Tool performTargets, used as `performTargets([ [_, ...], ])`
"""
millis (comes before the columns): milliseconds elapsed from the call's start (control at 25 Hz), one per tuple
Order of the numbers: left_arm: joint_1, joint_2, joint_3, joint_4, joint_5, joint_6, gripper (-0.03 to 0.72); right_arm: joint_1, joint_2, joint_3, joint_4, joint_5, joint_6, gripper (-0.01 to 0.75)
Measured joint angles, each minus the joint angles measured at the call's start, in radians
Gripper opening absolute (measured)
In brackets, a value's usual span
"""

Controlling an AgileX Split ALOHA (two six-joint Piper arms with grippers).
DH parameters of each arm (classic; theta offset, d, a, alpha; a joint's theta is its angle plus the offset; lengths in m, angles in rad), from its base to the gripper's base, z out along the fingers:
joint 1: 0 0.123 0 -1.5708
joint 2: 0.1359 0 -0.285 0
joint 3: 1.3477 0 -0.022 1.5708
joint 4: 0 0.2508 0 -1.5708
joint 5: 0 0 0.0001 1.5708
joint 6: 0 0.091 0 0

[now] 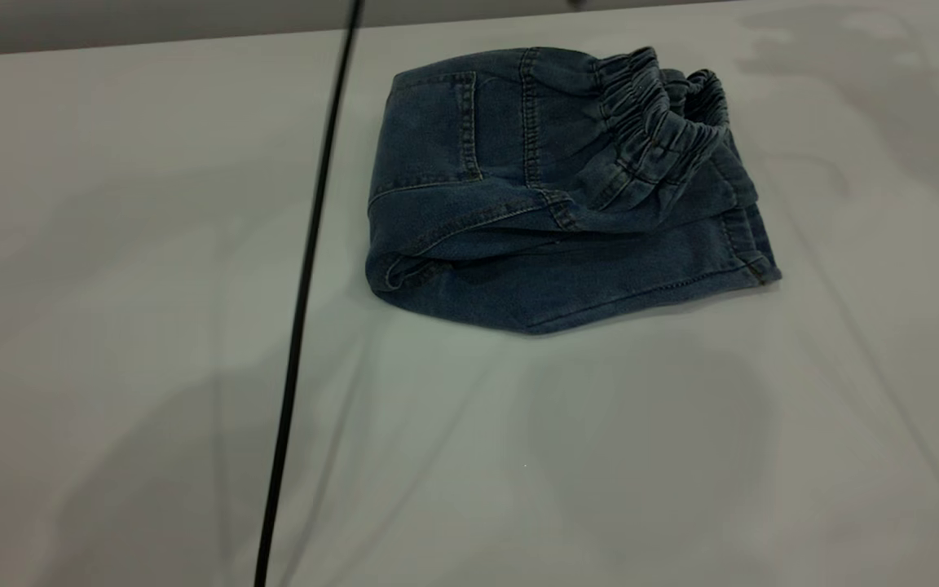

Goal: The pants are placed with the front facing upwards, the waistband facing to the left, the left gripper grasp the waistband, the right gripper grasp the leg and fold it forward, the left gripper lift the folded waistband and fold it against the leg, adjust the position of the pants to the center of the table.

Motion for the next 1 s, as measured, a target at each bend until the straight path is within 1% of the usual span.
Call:
performTargets([
  [120,0.001,-0.078,0.000,0.113,0.001,-0.053,0.581,0.002,-0.082,0.014,0.032,-0.001,0.013,0.441],
  [280,0.001,-0.183,0.002,0.258,0.001,-0.149,0.581,0.002,-0.193,0.096,0.070,0.001,0.018,0.441],
  [400,0.001,-0.257,0.003,0.325,0.001,-0.164,0.581,0.001,-0.288,0.162,0.069,0.000,0.021,0.441],
  [600,0.001,-0.381,0.009,0.337,0.001,-0.164,0.581,0.001,-0.455,0.270,0.069,0.000,0.041,0.441],
  [720,0.001,-0.458,0.051,0.337,0.000,-0.170,0.581,0.002,-0.562,0.331,0.089,0.000,0.048,0.441],
  [1000,0.000,-0.667,0.260,0.332,-0.003,-0.209,0.581,0.002,-0.828,0.527,0.201,0.000,0.020,0.441],
])
